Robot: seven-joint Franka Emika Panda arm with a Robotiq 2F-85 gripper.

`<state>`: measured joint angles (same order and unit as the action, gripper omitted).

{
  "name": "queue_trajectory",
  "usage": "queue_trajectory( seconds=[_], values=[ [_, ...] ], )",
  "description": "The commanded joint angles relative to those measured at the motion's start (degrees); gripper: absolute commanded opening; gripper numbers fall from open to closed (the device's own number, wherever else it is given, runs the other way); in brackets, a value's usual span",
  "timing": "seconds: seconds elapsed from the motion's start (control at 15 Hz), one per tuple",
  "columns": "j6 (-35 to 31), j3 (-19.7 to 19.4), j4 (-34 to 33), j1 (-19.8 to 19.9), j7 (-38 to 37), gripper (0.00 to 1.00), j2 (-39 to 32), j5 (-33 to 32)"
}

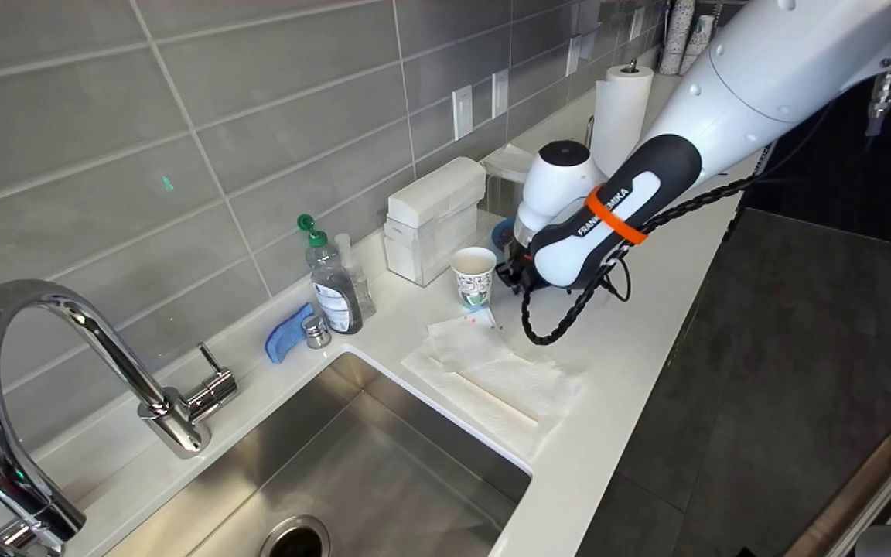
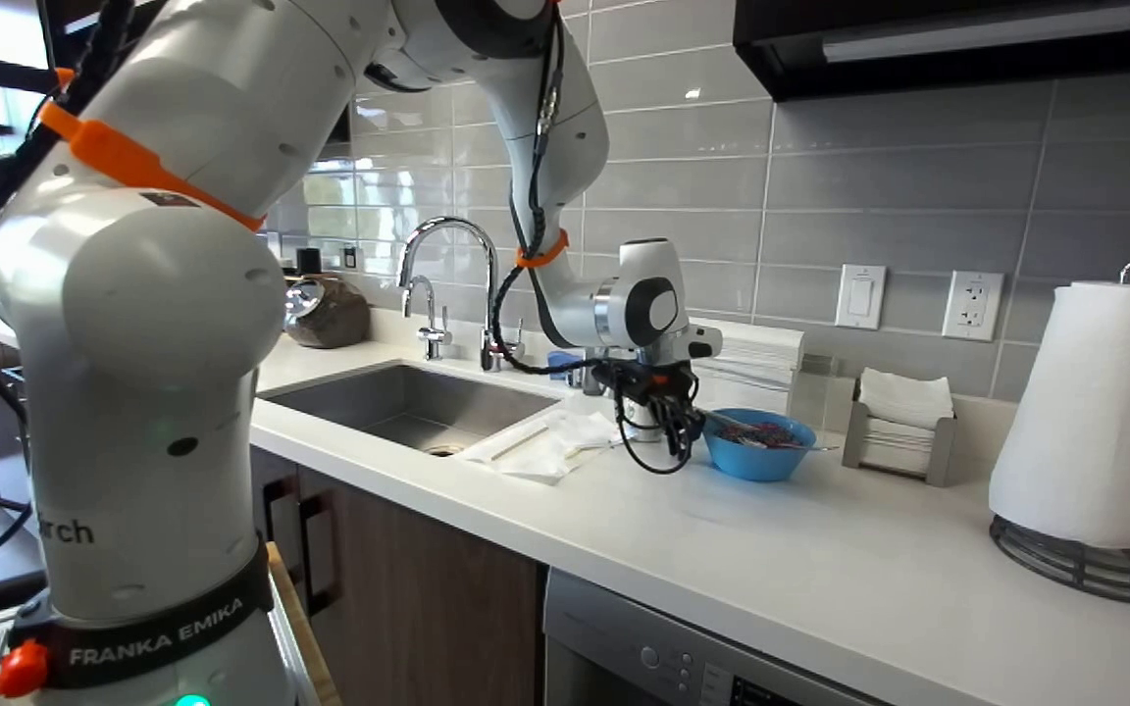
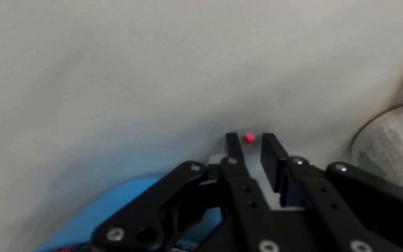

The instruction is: Put the items on the table in the cup

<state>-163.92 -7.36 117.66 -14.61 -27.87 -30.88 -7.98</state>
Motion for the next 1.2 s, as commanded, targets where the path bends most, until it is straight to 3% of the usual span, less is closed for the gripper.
queue_trajectory(
  seconds=[0.0, 0.2, 0.27, 0.4, 0.73, 1.13],
  values=[
    [-0.4, -0.7, -0.1, -1.2, 1.3, 0.2, -0.6, 1.1],
    [-0.8, -1.1, 0.0, -1.6, 1.3, 0.13, -0.7, 0.8],
    [-0.9, -1.3, 0.0, -1.7, 1.3, 0.04, -0.9, 0.7],
    [-1.0, -1.8, 0.0, -1.9, 1.4, 0.0, -1.2, 0.5],
    [0.2, -2.6, 0.6, -2.6, 1.6, 0.01, 0.0, 0.1],
    [8.6, 0.9, 3.1, -0.4, 4.6, 0.01, 6.9, 1.8]
  ],
)
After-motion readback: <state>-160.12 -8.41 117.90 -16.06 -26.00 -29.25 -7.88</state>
